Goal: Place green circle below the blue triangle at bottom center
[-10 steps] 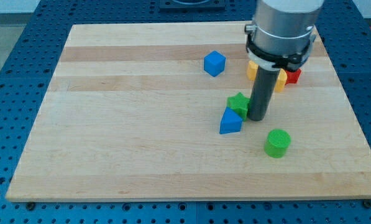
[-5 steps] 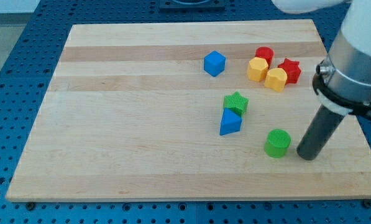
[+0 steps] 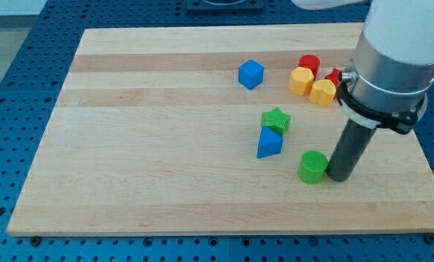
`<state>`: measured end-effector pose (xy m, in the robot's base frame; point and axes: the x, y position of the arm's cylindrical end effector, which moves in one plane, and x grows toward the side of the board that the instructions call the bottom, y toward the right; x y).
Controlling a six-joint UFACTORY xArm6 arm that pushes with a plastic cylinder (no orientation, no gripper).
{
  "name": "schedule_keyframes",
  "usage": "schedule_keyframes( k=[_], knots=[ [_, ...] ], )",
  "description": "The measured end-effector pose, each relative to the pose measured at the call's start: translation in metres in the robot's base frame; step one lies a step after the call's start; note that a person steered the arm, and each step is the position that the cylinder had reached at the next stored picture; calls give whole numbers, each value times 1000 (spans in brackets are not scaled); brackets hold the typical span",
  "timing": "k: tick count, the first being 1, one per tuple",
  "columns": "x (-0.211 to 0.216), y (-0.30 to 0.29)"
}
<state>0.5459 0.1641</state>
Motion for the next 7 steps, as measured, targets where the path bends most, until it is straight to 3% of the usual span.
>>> schedule_keyframes(
  k=[4, 7],
  knots=[
    [17, -8],
    [-7, -30]
  ],
)
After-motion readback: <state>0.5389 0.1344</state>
